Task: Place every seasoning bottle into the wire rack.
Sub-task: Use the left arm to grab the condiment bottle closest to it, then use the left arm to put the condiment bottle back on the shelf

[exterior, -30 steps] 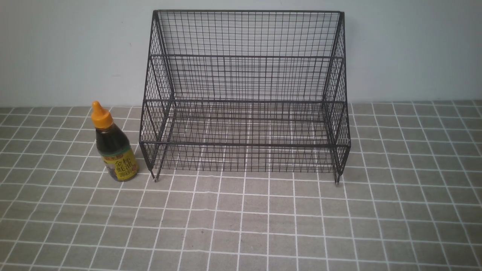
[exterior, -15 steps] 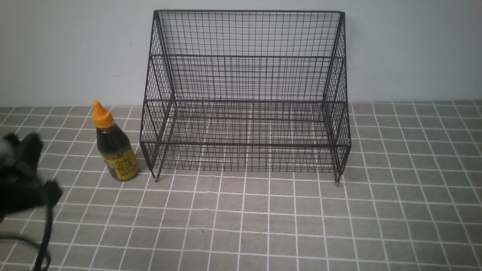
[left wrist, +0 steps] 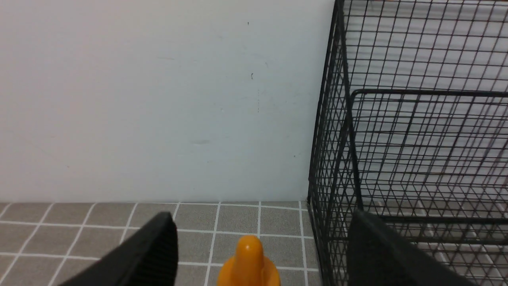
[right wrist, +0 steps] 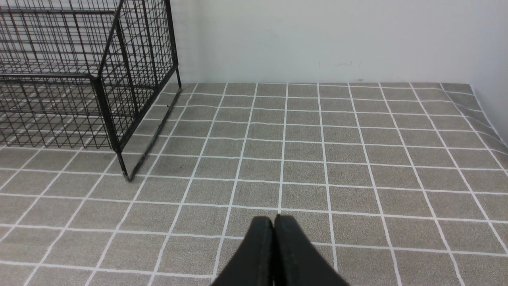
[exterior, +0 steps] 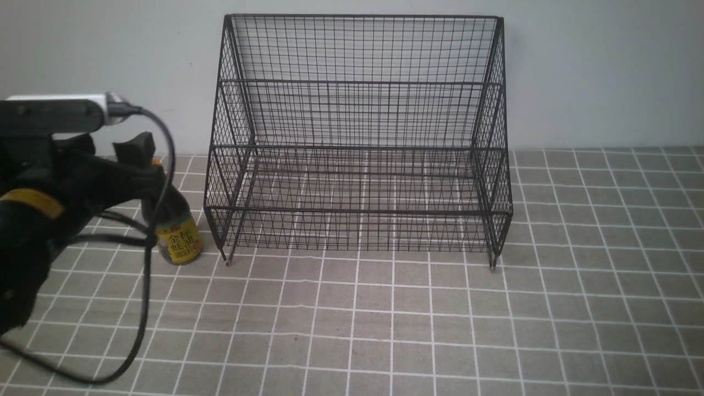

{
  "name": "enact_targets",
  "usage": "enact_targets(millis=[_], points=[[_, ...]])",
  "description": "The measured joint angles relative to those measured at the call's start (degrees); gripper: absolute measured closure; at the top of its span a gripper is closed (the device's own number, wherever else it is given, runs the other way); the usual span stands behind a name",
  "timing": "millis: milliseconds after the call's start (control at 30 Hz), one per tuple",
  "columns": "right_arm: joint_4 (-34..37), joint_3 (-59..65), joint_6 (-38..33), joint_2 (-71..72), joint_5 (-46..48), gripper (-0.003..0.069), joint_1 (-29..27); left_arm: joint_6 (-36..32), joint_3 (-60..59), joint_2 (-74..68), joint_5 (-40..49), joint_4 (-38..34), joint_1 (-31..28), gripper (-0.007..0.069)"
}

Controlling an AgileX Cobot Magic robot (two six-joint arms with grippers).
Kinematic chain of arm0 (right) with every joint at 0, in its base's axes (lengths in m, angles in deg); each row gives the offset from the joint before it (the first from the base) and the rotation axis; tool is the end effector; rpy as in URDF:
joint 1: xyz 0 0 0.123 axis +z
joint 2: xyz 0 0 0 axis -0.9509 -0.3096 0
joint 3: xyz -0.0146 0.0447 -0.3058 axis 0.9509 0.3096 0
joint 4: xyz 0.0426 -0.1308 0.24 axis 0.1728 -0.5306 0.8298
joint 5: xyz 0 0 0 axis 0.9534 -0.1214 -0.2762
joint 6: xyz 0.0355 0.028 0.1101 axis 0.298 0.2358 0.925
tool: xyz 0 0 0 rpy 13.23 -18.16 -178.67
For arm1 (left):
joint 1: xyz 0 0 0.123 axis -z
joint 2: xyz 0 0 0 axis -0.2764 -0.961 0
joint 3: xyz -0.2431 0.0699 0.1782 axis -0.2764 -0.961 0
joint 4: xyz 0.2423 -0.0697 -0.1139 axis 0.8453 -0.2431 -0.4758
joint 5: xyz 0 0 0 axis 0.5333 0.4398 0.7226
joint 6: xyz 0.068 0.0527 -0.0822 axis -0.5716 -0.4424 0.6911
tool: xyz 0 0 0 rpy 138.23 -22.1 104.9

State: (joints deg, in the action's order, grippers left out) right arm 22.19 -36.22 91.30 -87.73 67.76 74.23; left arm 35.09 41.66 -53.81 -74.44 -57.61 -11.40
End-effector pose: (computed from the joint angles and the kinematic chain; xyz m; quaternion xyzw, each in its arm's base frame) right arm 0.0799 -0.0026 0.1648 0.0183 0.8034 0.0071 0.5952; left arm 0.3327 -0.0246 0.2445 -0.0059 0.7736 -0.0431 0.6322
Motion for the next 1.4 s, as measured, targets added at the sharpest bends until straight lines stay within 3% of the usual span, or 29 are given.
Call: enact_targets(millis=[367, 467, 533, 567, 1133, 1300, 1400], points=[[0.00, 0.00, 0.00, 0.00, 0.00, 0.0673, 0.00, 0.05, 6.84, -14.93, -4.54, -0.83, 0.00, 0.0134], [0.00, 0.00, 0.00, 0.00, 0.00, 0.0673, 0.00, 0.10, 7.33, -16.90, -5.63, -2.46, -0.05, 0.0219], [0.00, 0.00, 0.00, 0.00, 0.00, 0.0673, 0.00, 0.10, 7.33, -17.64, -5.62, -3.06, -0.11, 0.0344], [0.00, 0.00, 0.00, 0.00, 0.00, 0.0673, 0.00, 0.10, 7.33, -17.66, -5.57, -3.06, -0.11, 0.0370], [0.00, 0.00, 0.00, 0.00, 0.00, 0.0673, 0.00, -3.32, 8.62, 3.82, 6.22, 0.01, -0.38, 0.0366], [0.00, 0.00, 0.00, 0.00, 0.00, 0.0673, 0.00, 1.68, 9.84, 7.39, 6.83, 4.78, -0.38, 0.0368], [0.00, 0.00, 0.00, 0.00, 0.00, 0.0673, 0.00, 10.19, 10.38, 7.62, 6.83, 12.12, -0.38, 0.0368]])
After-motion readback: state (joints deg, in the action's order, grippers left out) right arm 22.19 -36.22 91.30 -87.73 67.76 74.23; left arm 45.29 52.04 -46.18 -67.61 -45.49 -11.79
